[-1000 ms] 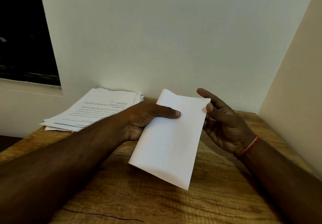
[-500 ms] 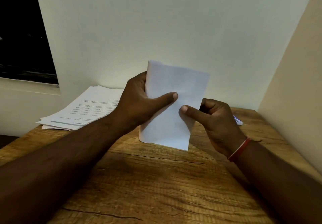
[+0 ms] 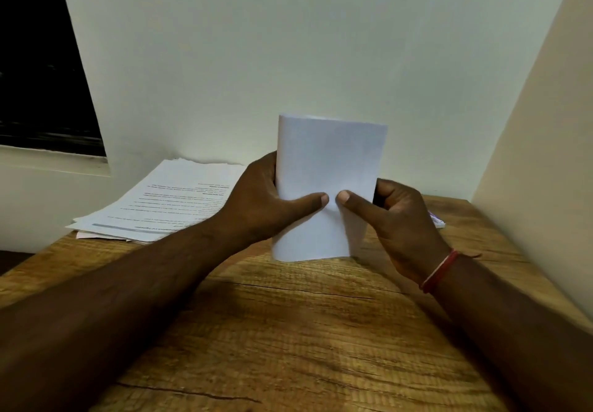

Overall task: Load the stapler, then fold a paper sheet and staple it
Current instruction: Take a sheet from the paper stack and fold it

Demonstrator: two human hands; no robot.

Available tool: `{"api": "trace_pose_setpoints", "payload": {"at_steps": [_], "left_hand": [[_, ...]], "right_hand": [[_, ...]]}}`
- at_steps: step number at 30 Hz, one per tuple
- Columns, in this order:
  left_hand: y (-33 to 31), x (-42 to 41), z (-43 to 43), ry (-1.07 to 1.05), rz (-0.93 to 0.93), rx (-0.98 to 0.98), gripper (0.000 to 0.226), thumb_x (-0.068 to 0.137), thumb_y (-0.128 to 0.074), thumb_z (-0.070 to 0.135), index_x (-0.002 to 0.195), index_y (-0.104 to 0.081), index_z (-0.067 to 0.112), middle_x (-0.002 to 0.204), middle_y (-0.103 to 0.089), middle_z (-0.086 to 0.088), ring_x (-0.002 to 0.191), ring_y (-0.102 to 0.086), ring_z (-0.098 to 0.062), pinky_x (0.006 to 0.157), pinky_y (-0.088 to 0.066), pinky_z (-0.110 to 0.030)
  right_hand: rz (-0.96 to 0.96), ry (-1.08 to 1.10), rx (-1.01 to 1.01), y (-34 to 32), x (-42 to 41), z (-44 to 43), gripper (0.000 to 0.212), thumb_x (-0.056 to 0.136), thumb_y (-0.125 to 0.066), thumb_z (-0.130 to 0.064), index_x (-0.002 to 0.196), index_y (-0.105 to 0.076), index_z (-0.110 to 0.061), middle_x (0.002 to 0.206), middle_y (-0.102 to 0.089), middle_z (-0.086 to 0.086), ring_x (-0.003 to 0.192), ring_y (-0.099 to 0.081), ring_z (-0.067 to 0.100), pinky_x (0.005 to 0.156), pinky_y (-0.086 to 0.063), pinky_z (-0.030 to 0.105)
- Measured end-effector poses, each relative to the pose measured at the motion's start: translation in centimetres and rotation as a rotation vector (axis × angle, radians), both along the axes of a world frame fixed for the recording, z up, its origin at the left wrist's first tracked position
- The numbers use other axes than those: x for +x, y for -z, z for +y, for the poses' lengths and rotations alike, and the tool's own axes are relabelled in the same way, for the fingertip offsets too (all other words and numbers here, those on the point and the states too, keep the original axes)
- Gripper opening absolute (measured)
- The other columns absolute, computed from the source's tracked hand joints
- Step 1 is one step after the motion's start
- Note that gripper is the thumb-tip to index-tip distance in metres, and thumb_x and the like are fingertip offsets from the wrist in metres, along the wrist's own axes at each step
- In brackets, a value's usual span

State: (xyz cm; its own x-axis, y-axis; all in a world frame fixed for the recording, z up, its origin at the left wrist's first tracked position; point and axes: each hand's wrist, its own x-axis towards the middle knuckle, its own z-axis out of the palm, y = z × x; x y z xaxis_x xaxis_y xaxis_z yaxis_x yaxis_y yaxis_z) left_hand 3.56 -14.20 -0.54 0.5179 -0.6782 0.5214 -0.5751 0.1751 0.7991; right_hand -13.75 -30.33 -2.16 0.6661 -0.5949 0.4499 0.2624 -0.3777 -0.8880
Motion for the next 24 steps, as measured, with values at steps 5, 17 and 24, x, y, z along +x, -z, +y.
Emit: {"api": "trace_pose_setpoints", "payload": {"at_steps": [5,17,24], "left_hand": [[-0.11,-0.04,-0.02,-0.019,-0.05,-0.008,0.076,0.075,-0.101,0.047,0.139,-0.067,0.027,0.126,-0.078,0.01,0.113,-0.078,-0.01,0.093,-0.069,-0.045],[0.54,0.26,-0.38,-0.009,-0.003,0.043,0.077,0.07,-0.101,0.051,0.136,-0.069,0.03,0.124,-0.079,0.011,0.111,-0.077,-0.006,0.094,-0.069,-0.043],[0.44,0.16,-0.32,0.029,0.016,0.025,0.07,0.077,-0.103,0.039,0.138,-0.069,0.028,0.125,-0.08,0.01,0.112,-0.078,-0.008,0.095,-0.069,-0.044]], "right_hand": [[0.029,-0.015,-0.026,-0.03,-0.18,0.06,0.023,0.094,-0.085,-0.023,0.113,-0.083,-0.011,0.111,-0.085,0.004,0.105,-0.081,0.024,0.092,-0.067,0.048],[0.091,0.028,-0.038,0.08,-0.19,-0.12,0.023,0.092,-0.085,-0.029,0.109,-0.084,-0.013,0.107,-0.085,0.002,0.101,-0.081,0.021,0.087,-0.068,0.045],[0.127,0.037,-0.053,0.1,-0.23,-0.11,0.025,0.091,-0.086,-0.034,0.108,-0.084,-0.016,0.107,-0.085,0.001,0.1,-0.081,0.021,0.088,-0.068,0.049]]}}
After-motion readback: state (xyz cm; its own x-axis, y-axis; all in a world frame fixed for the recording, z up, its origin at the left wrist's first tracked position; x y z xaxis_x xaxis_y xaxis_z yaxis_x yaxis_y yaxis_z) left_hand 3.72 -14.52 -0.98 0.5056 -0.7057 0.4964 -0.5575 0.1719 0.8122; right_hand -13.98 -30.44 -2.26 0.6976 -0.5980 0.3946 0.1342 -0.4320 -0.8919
